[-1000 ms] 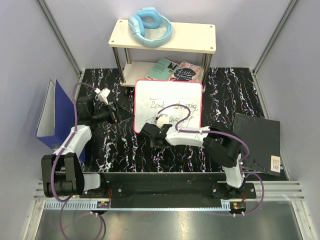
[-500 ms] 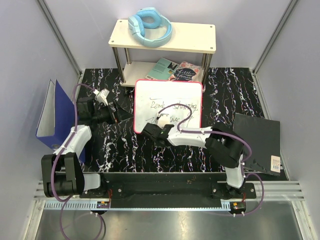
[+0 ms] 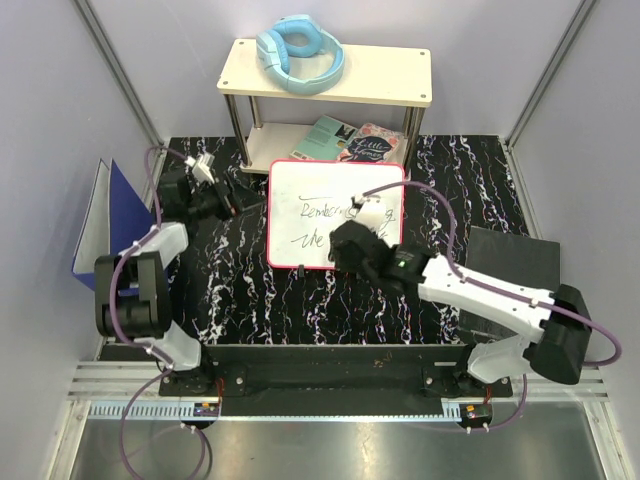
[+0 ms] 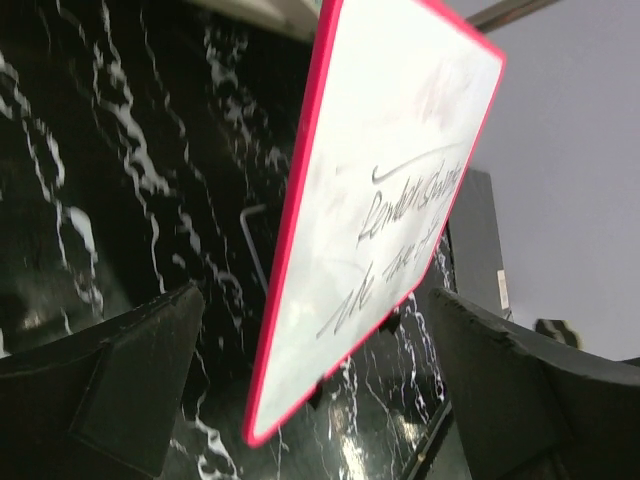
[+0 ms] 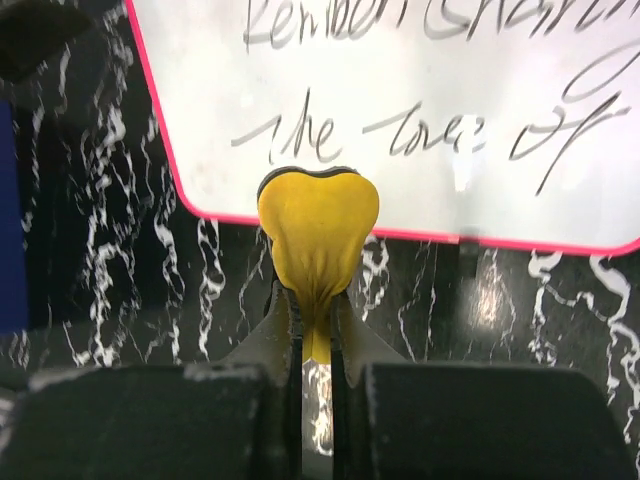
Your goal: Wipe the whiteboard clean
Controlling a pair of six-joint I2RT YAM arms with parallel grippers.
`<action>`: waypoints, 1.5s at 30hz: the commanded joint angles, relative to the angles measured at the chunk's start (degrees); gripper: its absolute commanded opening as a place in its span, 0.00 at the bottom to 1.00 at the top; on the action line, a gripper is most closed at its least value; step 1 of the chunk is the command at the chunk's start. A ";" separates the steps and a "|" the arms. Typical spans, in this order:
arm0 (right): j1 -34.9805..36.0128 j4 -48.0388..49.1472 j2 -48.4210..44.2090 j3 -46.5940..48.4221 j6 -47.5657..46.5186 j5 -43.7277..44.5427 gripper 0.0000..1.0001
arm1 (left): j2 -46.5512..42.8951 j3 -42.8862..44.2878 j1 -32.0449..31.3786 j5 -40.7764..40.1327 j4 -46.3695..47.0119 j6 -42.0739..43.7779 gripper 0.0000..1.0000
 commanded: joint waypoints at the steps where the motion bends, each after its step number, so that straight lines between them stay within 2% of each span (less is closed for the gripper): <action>1: -4.45 4.29 -1.11 -0.67 -4.04 0.21 0.00 | 6.02 5.59 -0.05 3.79 11.38 -3.80 0.99; 3: -8.14 6.48 -0.23 -1.03 -5.01 -2.42 0.00 | 8.23 6.65 -0.75 4.32 16.54 -6.00 0.99; 6: -12.10 9.21 1.43 -0.24 -8.69 -4.98 0.00 | 11.49 9.37 -2.33 5.02 19.03 -6.79 0.97; 11: -15.97 12.11 4.86 3.53 -12.48 -7.88 0.00 | 16.06 18.31 -5.32 4.06 12.99 -1.97 0.94; 14: -18.26 13.69 7.76 5.03 -13.72 -9.99 0.00 | 20.10 23.50 -7.78 5.02 10.52 -1.70 0.87; 17: -19.66 15.53 9.52 5.21 -14.86 -10.96 0.00 | 23.97 26.94 -8.48 6.16 10.86 -2.49 0.76; 18: -20.10 16.42 9.88 4.86 -15.82 -11.14 0.00 | 25.54 27.48 -8.48 6.52 11.13 -2.92 0.69; 21: -20.98 19.41 11.37 3.81 -17.14 -12.11 0.00 | 27.40 27.75 -8.66 7.40 13.06 -3.99 0.61; 24: -21.86 21.16 13.65 3.11 -17.93 -12.19 0.00 | 28.37 27.39 -8.57 7.49 13.33 -3.90 0.42; 25: -22.13 21.95 14.18 2.41 -18.37 -12.37 0.00 | 28.37 27.31 -8.57 7.40 13.33 -3.90 0.31; 28: -22.22 25.38 16.38 1.17 -20.22 -12.46 0.00 | 28.81 26.96 -8.57 7.23 13.06 -3.46 0.12; 29: -22.22 26.43 17.78 1.08 -20.49 -12.02 0.00 | 28.90 27.13 -8.49 7.05 12.02 -3.11 0.03; 31: -22.22 26.97 19.19 1.26 -21.10 -11.49 0.00 | 28.99 26.96 -8.57 6.79 11.31 -2.49 0.00; 37: -22.21 29.95 24.03 1.70 -22.60 -10.79 0.00 | 26.35 24.23 -8.57 4.76 8.49 0.67 0.00; 41: -22.13 34.61 26.83 2.05 -22.86 -17.43 0.00 | 26.44 23.35 -8.57 4.85 8.67 0.94 0.00; 43: -21.87 35.40 27.80 3.36 -22.69 -22.36 0.00 | 26.61 23.26 -8.57 5.29 8.67 0.85 0.00; 45: -21.16 34.27 29.82 6.51 -21.90 -23.35 0.00 | 26.17 22.83 -8.57 5.03 8.93 1.11 0.00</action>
